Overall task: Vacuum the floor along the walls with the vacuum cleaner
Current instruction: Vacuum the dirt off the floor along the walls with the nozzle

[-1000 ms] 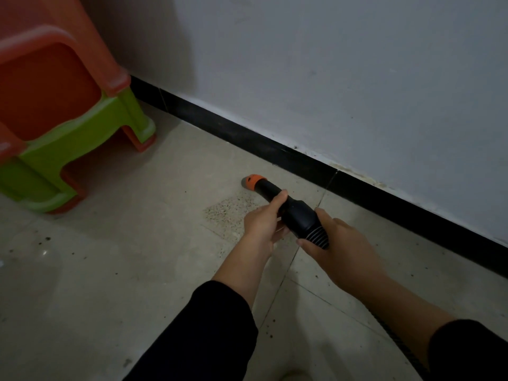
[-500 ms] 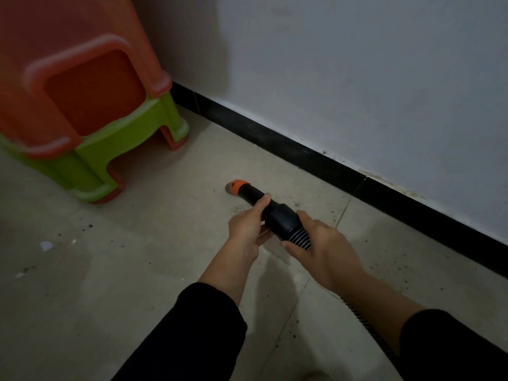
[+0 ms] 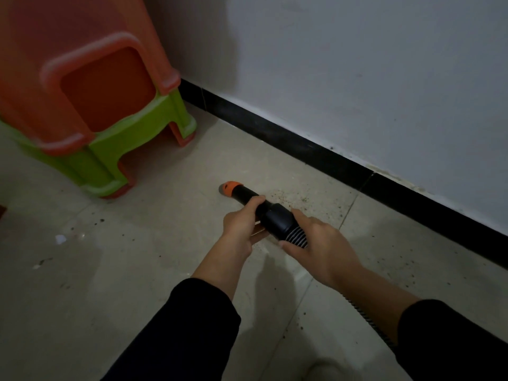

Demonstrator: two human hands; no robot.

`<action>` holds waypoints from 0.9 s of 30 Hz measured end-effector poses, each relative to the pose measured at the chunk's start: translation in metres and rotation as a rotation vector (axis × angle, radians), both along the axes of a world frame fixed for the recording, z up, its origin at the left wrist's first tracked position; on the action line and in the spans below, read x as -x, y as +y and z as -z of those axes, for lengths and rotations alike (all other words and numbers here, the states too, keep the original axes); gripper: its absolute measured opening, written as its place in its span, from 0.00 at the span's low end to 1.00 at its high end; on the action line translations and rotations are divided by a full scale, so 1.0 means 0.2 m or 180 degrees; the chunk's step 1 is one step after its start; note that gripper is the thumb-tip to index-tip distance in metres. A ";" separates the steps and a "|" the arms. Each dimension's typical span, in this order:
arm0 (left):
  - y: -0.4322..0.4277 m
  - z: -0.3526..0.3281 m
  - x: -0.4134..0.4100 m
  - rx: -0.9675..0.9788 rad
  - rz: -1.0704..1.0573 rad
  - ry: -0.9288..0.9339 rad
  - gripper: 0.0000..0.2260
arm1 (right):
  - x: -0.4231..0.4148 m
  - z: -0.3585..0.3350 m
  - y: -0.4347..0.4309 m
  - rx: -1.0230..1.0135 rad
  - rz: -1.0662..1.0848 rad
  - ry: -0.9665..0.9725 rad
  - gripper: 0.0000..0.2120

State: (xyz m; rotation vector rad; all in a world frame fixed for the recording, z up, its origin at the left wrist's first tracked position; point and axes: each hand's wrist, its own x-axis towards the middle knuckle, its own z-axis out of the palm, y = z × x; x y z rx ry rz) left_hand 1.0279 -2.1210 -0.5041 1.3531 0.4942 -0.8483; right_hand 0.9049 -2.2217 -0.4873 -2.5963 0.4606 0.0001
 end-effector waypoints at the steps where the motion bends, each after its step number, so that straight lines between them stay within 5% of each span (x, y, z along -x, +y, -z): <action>1: -0.01 -0.01 0.01 -0.0014 0.0050 0.0013 0.20 | 0.02 -0.01 -0.01 0.0030 -0.0015 -0.0010 0.31; 19: -0.09 -0.10 0.33 0.0017 0.0557 0.0258 0.18 | 0.38 -0.10 -0.09 0.0274 0.0044 0.0441 0.35; 27: -0.08 -0.11 0.39 0.0040 0.0765 0.0303 0.15 | 0.47 -0.14 -0.10 0.0263 -0.0049 0.0448 0.28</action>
